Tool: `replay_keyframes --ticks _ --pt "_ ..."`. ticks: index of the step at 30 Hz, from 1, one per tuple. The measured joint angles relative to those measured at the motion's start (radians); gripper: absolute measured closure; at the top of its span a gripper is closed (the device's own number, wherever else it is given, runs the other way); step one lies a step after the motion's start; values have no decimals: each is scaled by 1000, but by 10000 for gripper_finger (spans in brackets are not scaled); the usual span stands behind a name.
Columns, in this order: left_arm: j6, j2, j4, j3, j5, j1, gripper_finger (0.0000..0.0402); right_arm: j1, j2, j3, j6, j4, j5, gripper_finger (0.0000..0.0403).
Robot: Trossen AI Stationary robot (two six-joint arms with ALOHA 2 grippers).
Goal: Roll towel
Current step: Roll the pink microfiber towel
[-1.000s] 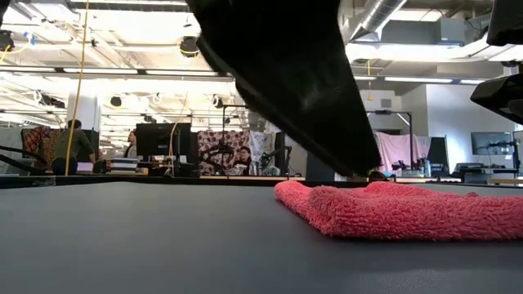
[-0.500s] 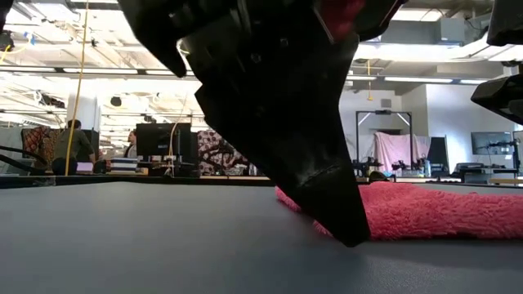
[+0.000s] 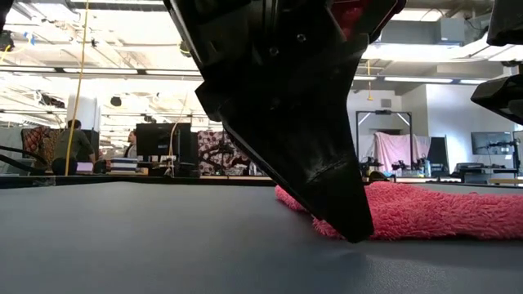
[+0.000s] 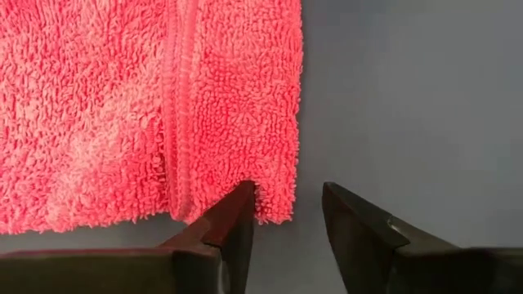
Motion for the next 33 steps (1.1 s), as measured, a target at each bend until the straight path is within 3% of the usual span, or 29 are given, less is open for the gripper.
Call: replay_keyframes --ticks 10,23,33 --pt "-48 0 -1 0 3 0 394 0 0 0 0 0 -1 278" --pt "-123 0 2 0 65 -1 401 0 0 1 44 1 -65 295" --pt "-158 0 5 0 111 -1 401 -2 -1 2 107 -3 -133 368"
